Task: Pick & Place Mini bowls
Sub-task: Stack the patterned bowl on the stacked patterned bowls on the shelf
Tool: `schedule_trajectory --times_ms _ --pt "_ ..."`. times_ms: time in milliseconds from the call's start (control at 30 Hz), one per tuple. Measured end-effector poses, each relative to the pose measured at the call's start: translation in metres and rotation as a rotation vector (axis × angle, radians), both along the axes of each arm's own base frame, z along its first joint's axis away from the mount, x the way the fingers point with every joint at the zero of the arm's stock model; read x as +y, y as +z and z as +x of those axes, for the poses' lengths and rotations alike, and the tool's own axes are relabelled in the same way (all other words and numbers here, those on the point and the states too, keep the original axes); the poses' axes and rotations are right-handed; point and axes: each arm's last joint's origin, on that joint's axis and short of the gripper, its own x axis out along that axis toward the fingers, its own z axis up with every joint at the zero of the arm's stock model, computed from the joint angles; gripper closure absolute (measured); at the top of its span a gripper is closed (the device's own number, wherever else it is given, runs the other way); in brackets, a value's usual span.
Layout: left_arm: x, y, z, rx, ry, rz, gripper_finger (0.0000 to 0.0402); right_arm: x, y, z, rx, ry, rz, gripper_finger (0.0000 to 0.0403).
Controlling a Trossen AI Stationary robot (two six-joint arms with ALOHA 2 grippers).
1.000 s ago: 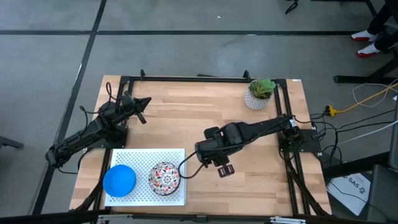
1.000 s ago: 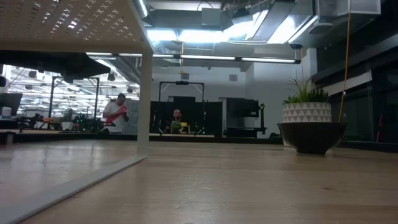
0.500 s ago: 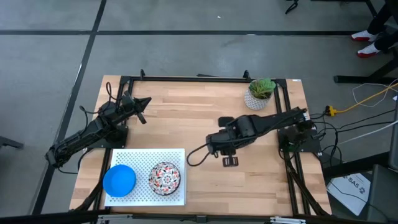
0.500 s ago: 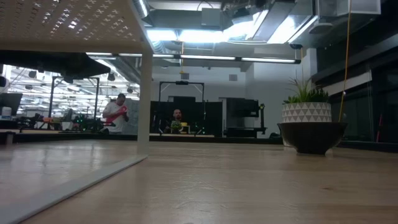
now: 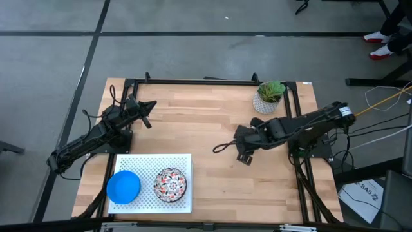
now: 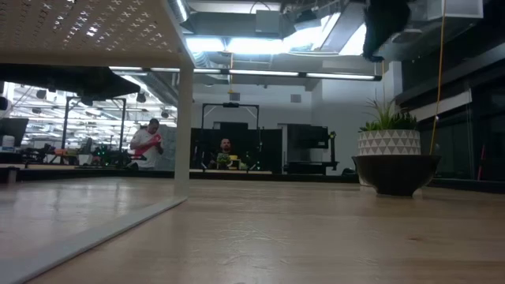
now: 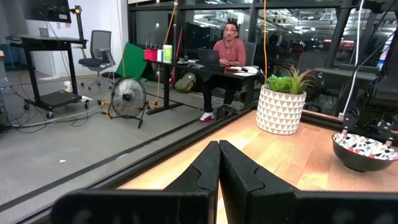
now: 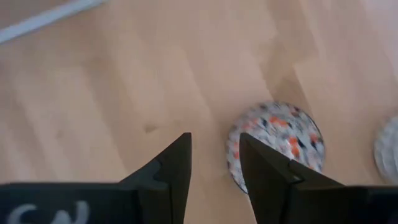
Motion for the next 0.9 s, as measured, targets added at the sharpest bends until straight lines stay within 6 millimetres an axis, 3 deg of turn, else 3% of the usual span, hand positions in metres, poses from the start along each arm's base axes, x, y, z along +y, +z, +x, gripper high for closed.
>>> schedule_trajectory --times_ms 367,567,900 --pt "0.0 0.0 0.0 0.0 0.0 0.0 0.0398 -0.02 -0.048 -0.004 0.003 -0.424 0.072 0.0269" --pt "0.0 0.0 0.0 0.0 0.0 0.0 0.0398 -0.029 -0.063 0.001 -0.012 -0.452 0.159 0.0269" --pt "0.0 0.0 0.0 0.0 0.0 0.0 0.0397 -0.032 -0.076 0.009 -0.023 -0.458 0.161 0.0269"
